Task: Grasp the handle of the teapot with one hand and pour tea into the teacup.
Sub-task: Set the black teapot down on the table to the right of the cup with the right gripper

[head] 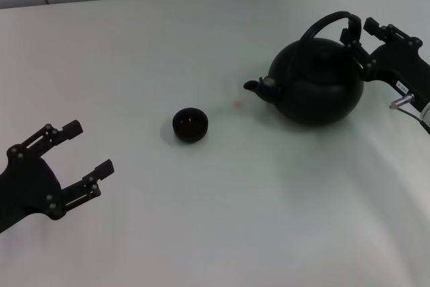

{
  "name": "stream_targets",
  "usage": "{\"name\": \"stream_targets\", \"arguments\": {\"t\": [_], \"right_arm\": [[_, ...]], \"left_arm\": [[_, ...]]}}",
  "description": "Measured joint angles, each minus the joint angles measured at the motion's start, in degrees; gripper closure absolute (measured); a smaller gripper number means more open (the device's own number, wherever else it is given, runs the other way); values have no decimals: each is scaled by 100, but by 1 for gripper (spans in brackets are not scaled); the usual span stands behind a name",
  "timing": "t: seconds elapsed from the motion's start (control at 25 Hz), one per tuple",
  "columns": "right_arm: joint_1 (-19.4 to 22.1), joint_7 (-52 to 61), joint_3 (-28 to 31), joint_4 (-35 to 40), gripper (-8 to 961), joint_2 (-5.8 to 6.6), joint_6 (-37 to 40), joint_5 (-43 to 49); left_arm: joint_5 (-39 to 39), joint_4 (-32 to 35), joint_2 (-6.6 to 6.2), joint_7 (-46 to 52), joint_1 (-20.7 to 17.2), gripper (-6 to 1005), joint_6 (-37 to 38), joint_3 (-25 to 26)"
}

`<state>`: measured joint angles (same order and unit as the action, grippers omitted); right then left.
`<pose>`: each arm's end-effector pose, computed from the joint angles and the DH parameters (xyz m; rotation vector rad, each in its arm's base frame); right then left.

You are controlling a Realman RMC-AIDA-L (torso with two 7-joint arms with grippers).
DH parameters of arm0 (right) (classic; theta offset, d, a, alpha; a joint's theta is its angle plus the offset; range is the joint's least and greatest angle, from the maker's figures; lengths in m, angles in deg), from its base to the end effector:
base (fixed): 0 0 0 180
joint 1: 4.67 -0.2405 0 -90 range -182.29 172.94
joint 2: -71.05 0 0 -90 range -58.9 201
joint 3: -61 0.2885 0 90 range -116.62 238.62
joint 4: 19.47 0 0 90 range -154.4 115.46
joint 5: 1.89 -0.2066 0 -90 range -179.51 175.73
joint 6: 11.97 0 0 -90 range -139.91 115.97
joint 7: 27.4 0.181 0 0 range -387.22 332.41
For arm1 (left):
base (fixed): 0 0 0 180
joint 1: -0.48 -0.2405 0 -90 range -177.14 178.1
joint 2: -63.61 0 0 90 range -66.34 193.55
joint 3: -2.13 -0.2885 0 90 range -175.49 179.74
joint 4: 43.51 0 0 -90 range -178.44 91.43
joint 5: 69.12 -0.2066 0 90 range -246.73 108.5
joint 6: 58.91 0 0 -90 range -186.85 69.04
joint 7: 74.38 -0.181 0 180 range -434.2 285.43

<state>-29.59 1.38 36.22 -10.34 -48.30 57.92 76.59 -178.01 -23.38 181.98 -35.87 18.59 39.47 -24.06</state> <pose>0.3562 0.3674 -0.0289 -1.8613 0.5298 0.7001 -0.3205 0.2683 -0.0463 -2.4271 -0.2610 -0.9268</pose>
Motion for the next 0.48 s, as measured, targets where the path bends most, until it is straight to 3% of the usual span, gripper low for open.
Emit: {"name": "stream_targets", "arguments": {"t": [0.24, 0.48], "right_arm": [[255, 2, 21, 0, 488, -4, 398, -7], [953, 45, 277, -176, 391, 9, 1359, -11]], "left_arm": [[0, 0, 0, 0, 0, 194, -3, -6], [-40, -3, 0, 3, 6, 194, -134, -49]]}}
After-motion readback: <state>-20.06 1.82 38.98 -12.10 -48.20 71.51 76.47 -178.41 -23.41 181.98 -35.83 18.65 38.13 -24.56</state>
